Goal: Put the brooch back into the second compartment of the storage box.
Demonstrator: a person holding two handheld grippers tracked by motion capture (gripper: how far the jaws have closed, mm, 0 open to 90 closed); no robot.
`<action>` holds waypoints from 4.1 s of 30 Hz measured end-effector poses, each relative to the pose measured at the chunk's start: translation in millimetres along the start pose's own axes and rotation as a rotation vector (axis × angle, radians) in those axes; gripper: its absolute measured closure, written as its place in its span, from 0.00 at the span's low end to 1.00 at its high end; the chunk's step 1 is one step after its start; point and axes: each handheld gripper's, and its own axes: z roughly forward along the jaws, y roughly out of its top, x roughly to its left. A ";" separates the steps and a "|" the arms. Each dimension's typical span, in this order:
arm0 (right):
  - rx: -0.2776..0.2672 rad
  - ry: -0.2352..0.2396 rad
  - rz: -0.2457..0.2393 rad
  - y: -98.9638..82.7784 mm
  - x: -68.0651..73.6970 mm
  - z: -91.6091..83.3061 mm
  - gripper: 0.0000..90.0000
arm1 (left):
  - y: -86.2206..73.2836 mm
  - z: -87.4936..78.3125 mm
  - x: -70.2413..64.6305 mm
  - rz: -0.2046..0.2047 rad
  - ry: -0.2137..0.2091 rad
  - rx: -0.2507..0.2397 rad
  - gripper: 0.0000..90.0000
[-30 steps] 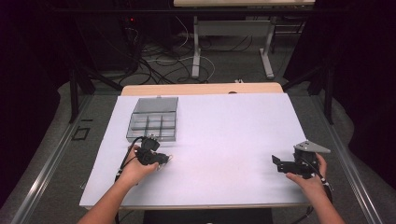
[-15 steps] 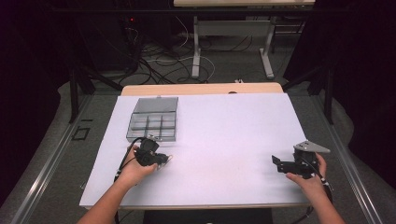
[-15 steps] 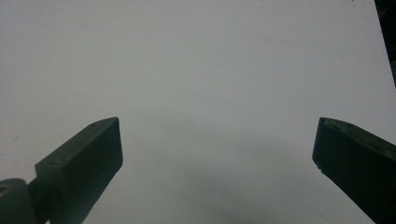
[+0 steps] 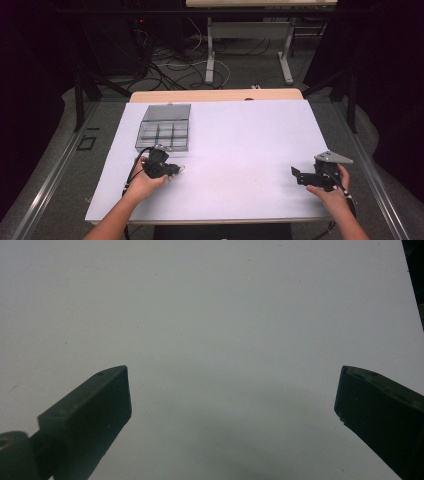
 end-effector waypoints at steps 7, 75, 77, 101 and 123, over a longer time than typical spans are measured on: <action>0.001 0.001 0.003 0.1 0.2 -0.3 0.01 | -1.8 -3.1 -0.7 -0.003 -0.012 -0.026 0.89; -0.020 0.000 0.007 0.9 0.3 -2.3 0.01 | 45.3 -67.9 -7.6 0.046 0.089 -0.250 0.89; -0.022 -0.005 0.007 0.7 0.2 -2.2 0.01 | 47.7 -70.7 -6.8 0.044 0.094 -0.258 0.89; -0.022 -0.006 0.011 0.6 0.1 -2.2 0.01 | 70.7 -80.3 12.5 0.006 0.143 -0.305 0.89; -0.017 0.001 0.019 0.4 -0.2 -1.6 0.01 | 85.2 -68.4 30.1 0.007 0.204 -0.308 0.89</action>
